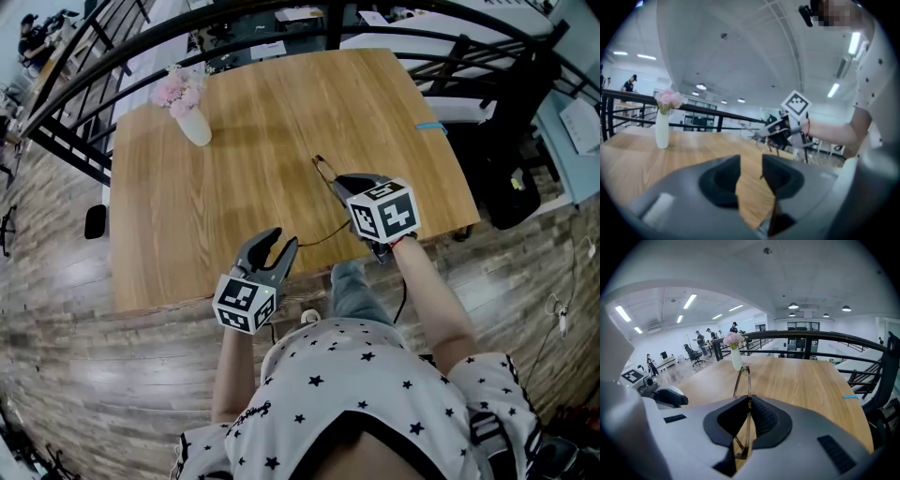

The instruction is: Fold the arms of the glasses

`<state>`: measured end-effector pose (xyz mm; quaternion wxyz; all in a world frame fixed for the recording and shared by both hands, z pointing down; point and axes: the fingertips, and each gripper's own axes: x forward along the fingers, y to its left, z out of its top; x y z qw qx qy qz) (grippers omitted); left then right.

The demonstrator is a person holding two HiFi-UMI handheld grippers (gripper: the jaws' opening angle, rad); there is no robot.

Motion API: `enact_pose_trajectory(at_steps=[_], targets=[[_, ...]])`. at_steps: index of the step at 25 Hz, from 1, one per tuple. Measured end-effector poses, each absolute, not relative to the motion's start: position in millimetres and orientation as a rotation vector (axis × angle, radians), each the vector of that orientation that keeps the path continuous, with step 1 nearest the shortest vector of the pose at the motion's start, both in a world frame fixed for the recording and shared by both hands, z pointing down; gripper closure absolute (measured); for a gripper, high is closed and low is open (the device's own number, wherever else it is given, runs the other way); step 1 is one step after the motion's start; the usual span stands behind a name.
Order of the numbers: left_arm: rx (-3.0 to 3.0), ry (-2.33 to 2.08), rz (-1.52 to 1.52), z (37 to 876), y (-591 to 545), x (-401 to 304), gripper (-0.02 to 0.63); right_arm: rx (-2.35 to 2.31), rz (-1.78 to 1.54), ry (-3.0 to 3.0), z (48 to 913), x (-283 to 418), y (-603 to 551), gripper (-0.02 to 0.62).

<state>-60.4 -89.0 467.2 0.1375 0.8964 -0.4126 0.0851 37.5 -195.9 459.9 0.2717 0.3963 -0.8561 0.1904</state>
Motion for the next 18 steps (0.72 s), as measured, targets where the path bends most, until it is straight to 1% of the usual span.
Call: enact_pose_trajectory(at_steps=[1,4,10,18], targets=[[2.597,-1.197,0.250,468.4,-86.4,-59.7,0.454,1.071,0.514,-2.305,459.3,38.0,-197.3,0.563],[2.599,-1.200,0.255,471.1,-79.1,-57.6,0.442,1.083,0.518,-2.308,455.6,39.1,-201.1,0.563],[2.585,-1.240,0.291,477.8,-72.8,-58.1,0.442,1.095,0.521,-2.316,449.8,37.3,-205.4,0.563],[2.569,-1.306,0.332,483.5,-75.5,-62.8,0.486,1.075,0.518,-2.326,449.0,29.5,-203.3,0.563]])
